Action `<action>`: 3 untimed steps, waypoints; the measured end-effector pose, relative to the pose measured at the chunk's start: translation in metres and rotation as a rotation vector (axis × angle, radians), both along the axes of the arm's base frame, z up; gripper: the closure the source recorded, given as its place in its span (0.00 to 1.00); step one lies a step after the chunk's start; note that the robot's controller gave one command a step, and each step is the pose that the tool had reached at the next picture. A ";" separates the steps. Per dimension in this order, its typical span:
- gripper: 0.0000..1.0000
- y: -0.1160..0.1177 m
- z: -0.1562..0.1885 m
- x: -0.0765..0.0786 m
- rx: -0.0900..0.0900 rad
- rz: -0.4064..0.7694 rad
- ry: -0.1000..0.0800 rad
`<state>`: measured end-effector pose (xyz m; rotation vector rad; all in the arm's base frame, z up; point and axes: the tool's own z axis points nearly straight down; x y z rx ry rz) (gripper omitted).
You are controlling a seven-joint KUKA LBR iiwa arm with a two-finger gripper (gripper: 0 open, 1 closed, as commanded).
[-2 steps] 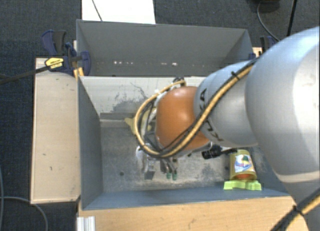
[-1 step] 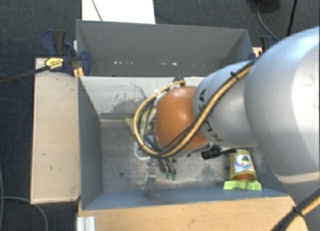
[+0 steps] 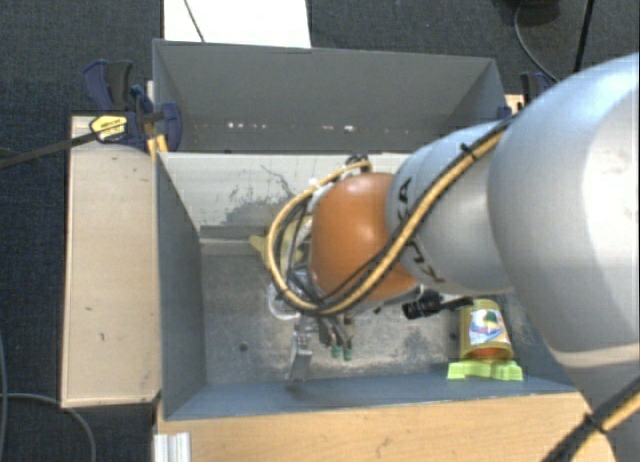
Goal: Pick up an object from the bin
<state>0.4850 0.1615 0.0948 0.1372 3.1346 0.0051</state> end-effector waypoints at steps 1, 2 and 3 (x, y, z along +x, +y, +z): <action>0.00 -0.025 -0.014 0.053 0.005 -0.013 -0.007; 0.00 -0.034 -0.018 0.068 0.006 -0.020 -0.010; 1.00 -0.073 -0.022 0.059 -0.001 0.194 0.001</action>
Offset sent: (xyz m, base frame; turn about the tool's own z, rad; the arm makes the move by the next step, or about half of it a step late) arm 0.0633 -0.0370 -0.0248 0.0141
